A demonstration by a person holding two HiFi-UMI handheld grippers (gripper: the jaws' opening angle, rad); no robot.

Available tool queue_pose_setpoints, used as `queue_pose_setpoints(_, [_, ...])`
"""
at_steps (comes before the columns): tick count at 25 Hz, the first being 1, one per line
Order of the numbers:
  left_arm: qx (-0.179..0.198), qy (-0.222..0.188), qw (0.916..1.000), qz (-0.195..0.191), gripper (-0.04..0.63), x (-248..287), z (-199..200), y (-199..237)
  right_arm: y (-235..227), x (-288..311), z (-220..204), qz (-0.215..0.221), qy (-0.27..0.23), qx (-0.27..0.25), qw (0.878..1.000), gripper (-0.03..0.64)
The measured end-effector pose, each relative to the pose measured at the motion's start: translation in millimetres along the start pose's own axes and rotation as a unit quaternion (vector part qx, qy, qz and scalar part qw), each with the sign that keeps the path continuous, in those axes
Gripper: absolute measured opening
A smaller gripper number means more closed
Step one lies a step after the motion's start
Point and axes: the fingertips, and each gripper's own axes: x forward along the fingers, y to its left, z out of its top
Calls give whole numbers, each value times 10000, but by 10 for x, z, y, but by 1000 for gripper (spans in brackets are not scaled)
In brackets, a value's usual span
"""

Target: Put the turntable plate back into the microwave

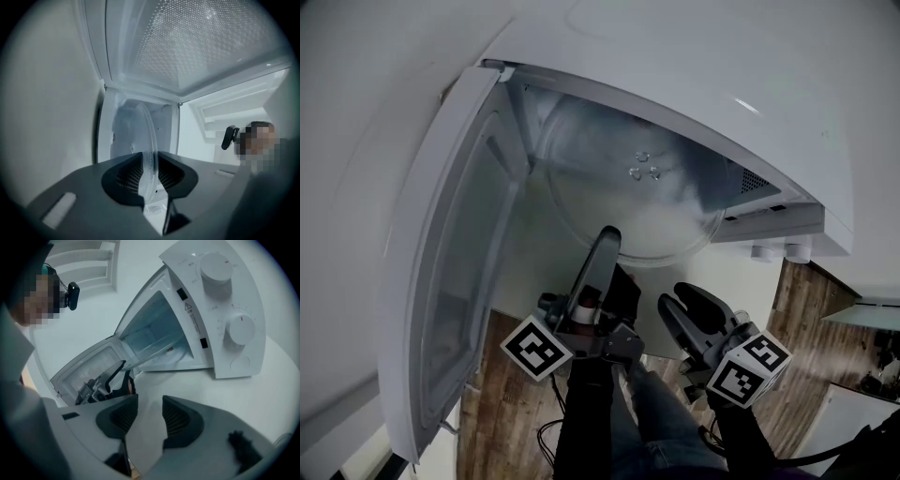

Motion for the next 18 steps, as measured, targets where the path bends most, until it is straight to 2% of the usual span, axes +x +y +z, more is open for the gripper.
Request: queue_pose_setpoints(18, [-62, 160, 9997, 144, 89, 496, 137, 273, -41, 93, -3, -132, 89, 55, 9999, 170])
